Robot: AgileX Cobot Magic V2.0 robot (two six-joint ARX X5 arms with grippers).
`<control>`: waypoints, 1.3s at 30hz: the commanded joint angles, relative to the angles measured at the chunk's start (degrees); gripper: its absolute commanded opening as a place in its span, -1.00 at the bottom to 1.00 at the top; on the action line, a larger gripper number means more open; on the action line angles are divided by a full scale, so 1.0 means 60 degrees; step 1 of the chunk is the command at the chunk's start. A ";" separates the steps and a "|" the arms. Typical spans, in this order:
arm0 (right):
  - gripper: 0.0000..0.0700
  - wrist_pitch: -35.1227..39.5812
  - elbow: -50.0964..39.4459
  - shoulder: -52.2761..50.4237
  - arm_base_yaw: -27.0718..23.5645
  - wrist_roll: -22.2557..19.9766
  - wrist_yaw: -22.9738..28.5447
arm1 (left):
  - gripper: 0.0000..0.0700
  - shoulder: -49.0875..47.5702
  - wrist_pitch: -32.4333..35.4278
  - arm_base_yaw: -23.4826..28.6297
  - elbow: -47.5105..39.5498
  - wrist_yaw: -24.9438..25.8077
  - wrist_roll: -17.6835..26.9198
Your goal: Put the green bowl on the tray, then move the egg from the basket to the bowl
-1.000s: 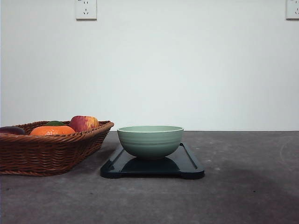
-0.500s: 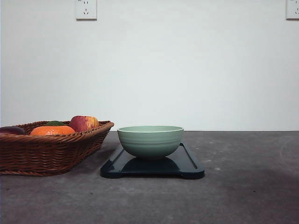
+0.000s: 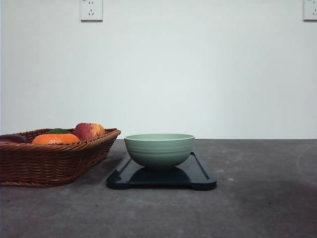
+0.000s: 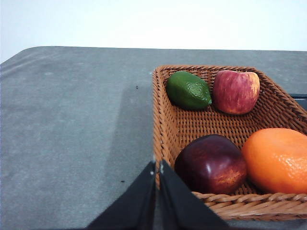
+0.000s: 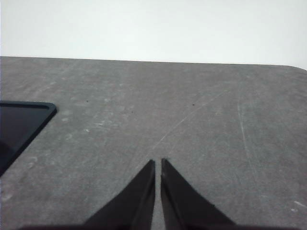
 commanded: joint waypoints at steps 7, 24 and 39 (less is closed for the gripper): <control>-0.96 0.0076 -0.0040 -0.0007 0.0015 -0.0076 0.0007 | -1.00 -0.0013 -0.0038 0.0000 -0.0182 0.0036 -0.0049; -0.96 0.0076 -0.0040 -0.0007 0.0015 -0.0076 0.0007 | -1.00 -0.0013 -0.0036 0.0000 -0.0182 0.0036 -0.0049; -0.96 0.0076 -0.0040 -0.0007 0.0015 -0.0076 0.0007 | -1.00 -0.0013 -0.0036 0.0000 -0.0182 0.0036 -0.0049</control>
